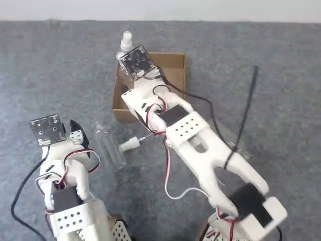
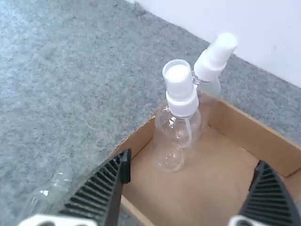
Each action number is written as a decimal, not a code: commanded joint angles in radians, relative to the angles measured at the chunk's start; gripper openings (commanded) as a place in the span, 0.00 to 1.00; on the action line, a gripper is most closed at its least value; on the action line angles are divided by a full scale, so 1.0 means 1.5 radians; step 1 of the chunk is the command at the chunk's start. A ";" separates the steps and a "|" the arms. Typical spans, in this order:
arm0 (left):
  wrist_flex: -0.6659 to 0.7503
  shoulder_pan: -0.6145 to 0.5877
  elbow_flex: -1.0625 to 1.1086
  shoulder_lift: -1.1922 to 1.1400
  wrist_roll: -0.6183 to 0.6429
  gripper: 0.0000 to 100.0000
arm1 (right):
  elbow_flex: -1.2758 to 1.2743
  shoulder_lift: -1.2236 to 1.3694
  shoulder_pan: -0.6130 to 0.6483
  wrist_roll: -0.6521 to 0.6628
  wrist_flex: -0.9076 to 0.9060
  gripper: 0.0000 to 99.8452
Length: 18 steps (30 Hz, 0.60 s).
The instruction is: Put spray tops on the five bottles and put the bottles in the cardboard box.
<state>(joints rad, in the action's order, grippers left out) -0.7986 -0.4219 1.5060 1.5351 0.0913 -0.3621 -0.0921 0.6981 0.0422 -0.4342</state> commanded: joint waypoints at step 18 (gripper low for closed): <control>0.020 -0.003 -0.008 0.012 0.001 0.08 | 0.004 -0.283 -0.020 -0.003 -0.423 0.34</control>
<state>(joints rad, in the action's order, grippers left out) -0.7956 -0.4219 1.5060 1.5351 0.0913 -0.3621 -0.4434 0.6843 0.0422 -0.9590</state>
